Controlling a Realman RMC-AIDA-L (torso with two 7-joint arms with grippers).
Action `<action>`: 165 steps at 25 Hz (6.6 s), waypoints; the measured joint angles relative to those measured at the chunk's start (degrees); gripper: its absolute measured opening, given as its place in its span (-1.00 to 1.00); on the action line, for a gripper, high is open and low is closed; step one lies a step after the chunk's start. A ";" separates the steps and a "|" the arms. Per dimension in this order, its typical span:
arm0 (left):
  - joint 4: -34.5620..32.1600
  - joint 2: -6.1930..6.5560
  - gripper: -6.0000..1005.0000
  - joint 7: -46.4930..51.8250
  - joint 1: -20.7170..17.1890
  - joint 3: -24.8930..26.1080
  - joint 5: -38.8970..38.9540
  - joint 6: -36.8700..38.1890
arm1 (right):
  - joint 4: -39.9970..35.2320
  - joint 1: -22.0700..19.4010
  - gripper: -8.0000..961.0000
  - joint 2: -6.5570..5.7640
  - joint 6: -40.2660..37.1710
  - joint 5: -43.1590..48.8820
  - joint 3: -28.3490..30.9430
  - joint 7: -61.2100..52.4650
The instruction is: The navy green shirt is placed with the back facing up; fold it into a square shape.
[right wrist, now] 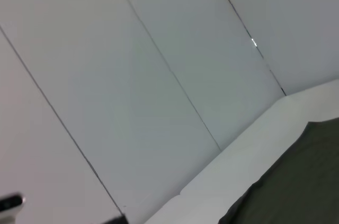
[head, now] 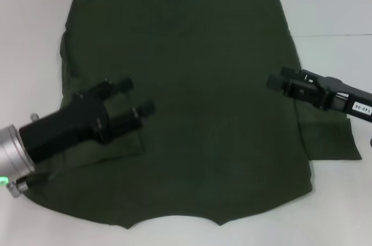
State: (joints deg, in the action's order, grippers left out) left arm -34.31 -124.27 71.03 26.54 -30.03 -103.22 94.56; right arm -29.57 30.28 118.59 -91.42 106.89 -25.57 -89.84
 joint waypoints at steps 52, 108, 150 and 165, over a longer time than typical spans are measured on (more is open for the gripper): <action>-1.73 0.08 0.65 -9.70 0.72 -3.56 -15.50 0.30 | -8.16 -4.19 0.90 -4.86 19.78 16.72 -1.76 -41.25; -0.92 -0.01 0.65 -9.36 0.80 -3.36 -14.98 -1.35 | -1.30 -3.08 0.67 -4.11 23.51 11.29 -1.86 -33.29; -0.94 0.00 0.65 -9.33 1.15 -2.55 -14.91 -1.42 | 0.71 -3.15 0.39 -3.86 26.86 13.59 -2.65 -31.11; -0.93 0.12 0.65 -9.28 1.23 -1.97 -13.81 -0.84 | 0.74 -2.70 -0.79 -3.42 28.15 13.55 -4.01 -30.28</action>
State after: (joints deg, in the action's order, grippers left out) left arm -35.24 -124.15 61.76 27.77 -32.00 -117.04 93.72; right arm -28.83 27.58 115.17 -63.28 120.44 -29.58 -120.12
